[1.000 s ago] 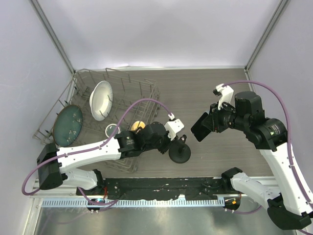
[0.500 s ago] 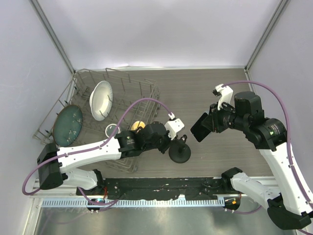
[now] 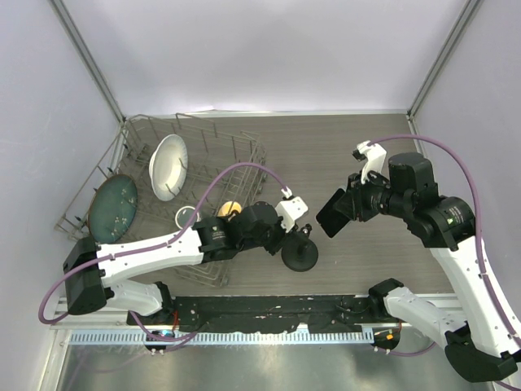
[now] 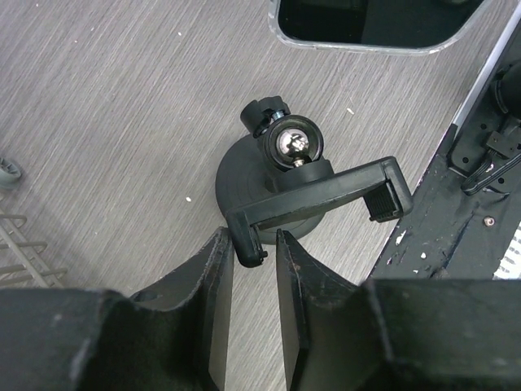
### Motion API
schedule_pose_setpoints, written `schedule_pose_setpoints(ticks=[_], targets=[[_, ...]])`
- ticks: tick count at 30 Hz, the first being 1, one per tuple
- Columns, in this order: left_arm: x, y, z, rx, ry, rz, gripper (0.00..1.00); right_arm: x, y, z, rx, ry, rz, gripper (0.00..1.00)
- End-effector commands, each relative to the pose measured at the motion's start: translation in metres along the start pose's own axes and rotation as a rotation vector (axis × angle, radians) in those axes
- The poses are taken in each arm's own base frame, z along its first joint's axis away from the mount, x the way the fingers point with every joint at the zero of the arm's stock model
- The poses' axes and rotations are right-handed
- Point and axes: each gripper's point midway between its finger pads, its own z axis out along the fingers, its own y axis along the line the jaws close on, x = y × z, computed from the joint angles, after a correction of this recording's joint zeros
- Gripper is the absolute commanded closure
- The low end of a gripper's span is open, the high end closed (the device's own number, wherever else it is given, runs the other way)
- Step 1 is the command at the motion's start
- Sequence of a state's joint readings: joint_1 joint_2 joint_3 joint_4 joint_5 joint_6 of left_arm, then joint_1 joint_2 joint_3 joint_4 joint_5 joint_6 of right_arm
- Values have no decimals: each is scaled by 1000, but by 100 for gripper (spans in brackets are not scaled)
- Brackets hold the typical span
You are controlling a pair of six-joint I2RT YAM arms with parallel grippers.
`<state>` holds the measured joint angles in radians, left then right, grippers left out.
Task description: Place the phone on the phone stand
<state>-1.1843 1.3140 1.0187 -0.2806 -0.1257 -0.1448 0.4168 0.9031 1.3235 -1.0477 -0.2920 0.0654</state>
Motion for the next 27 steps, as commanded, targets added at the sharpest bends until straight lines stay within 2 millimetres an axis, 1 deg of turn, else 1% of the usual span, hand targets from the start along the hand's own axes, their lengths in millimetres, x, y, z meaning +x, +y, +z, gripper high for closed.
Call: schedule_pose_setpoints(ticks=[1, 6, 7, 9, 10, 11, 13, 14, 15, 16, 17, 19, 20, 23, 24, 26, 27], targets=[[-29, -4, 1, 18, -77, 5, 72, -22, 9, -4, -39, -96, -30, 99], [-30, -5, 2, 22, -78, 6, 84, -20, 9, -3, -43, -91, -32, 99], [-30, -6, 2, 25, -79, 9, 89, -20, 9, -3, -43, -91, -37, 99], [-29, -7, 3, 36, -74, 16, 96, -17, 9, -3, -48, -87, -50, 99], [-29, -8, 3, 40, -74, 24, 100, -15, 12, -4, -72, -87, -85, 99], [-28, -8, 3, 49, -70, 27, 100, -11, 13, -4, -81, -79, -89, 99], [-28, -7, 2, 70, -67, 40, 100, -7, 16, -7, -93, -100, -184, 99], [-28, -11, 0, 104, -69, 41, 100, -3, 16, -6, -93, -89, -203, 99], [-28, -14, -2, 139, -72, 40, 100, -2, 20, -7, -109, -81, -229, 99], [-30, -9, -3, 152, -80, 30, 100, 0, 22, -9, -115, -74, -247, 99], [-32, -13, -6, 192, -91, 32, 100, -1, 25, -11, -129, -83, -283, 99], [-31, -7, -6, 205, -93, 31, 100, 2, 38, -17, -196, -94, -335, 99], [-30, -10, -7, 230, -88, 49, 100, 6, 52, -20, -281, -90, -383, 99], [-29, -11, -7, 259, -70, 82, 100, 16, 80, -24, -452, -73, -431, 99], [-31, -13, -6, 275, -69, 109, 100, 18, 85, -24, -478, -69, -436, 99], [-31, -11, -4, 273, -66, 125, 100, 23, 97, -26, -545, -59, -454, 99], [-33, -7, -2, 260, -67, 130, 100, 23, 100, -27, -557, -58, -460, 99]])
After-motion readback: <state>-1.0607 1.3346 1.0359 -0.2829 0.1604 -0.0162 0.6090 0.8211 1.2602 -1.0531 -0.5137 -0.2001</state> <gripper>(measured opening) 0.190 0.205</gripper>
